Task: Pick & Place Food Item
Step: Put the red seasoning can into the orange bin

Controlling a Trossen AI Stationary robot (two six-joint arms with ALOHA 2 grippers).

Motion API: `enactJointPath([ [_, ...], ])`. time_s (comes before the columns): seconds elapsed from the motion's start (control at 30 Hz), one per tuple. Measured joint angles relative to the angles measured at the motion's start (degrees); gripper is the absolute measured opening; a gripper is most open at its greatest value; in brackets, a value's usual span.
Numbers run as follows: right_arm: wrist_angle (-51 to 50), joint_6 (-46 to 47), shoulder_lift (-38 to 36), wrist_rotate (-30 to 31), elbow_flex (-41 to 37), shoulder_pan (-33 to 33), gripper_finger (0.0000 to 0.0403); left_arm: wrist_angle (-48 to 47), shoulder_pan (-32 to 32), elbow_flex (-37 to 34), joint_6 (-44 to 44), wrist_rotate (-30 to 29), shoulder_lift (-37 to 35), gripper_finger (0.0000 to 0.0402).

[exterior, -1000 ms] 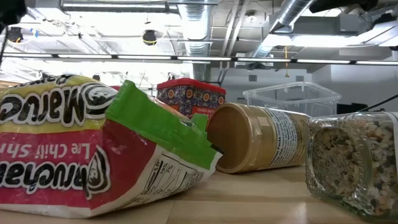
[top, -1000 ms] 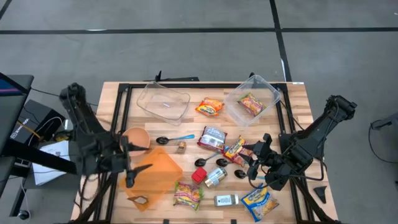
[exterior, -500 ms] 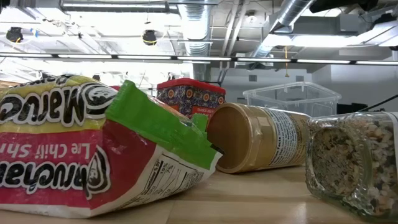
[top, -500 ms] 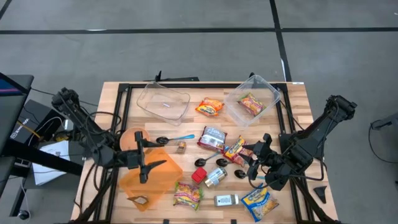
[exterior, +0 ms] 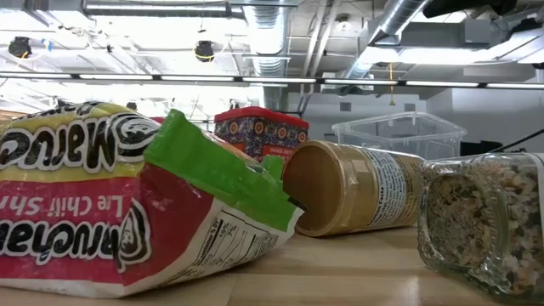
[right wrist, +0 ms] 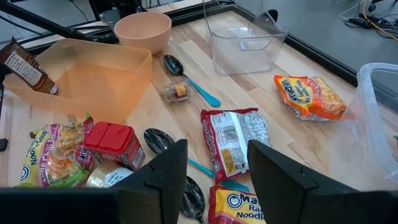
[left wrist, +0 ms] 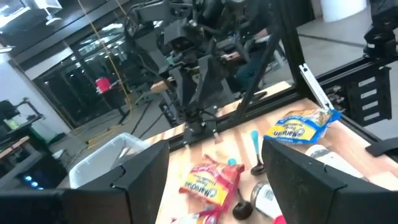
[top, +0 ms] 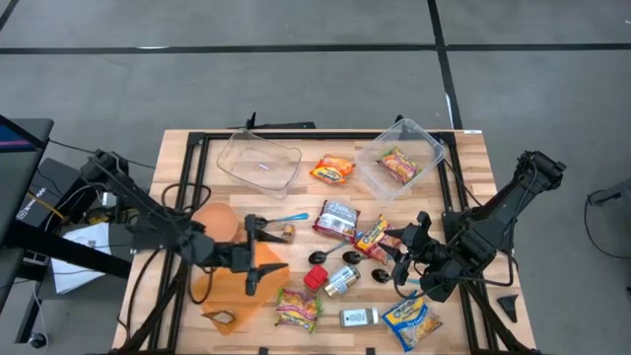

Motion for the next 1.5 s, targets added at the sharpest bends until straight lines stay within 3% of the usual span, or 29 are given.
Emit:
enactJointPath([
  [0.2,0.0,0.0,0.0,0.0,0.0,0.0,0.0164,1.1,3.2,1.4,-0.4,5.0,6.0,0.0264],
  [0.5,0.0,0.0,0.0,0.0,0.0,0.0,0.0164,0.9,5.0,8.0,-5.6,5.8,17.7,0.0342],
  [0.73,0.3,0.0,0.0,0.0,0.0,0.0,0.0164,-7.4,6.5,13.1,-14.2,5.8,24.3,0.0387],
  [0.83,0.4,0.0,0.0,0.0,0.0,0.0,0.0164,-11.6,7.7,15.4,-18.4,6.0,26.6,0.0394],
  [1.13,0.4,0.0,0.0,-0.3,0.0,0.1,0.0164,-23.8,10.0,19.6,-25.7,16.2,30.5,0.0391],
  [1.5,0.4,0.0,0.0,-1.4,0.0,0.1,0.0164,-26.0,10.0,19.8,-27.8,21.8,30.5,0.0394],
])
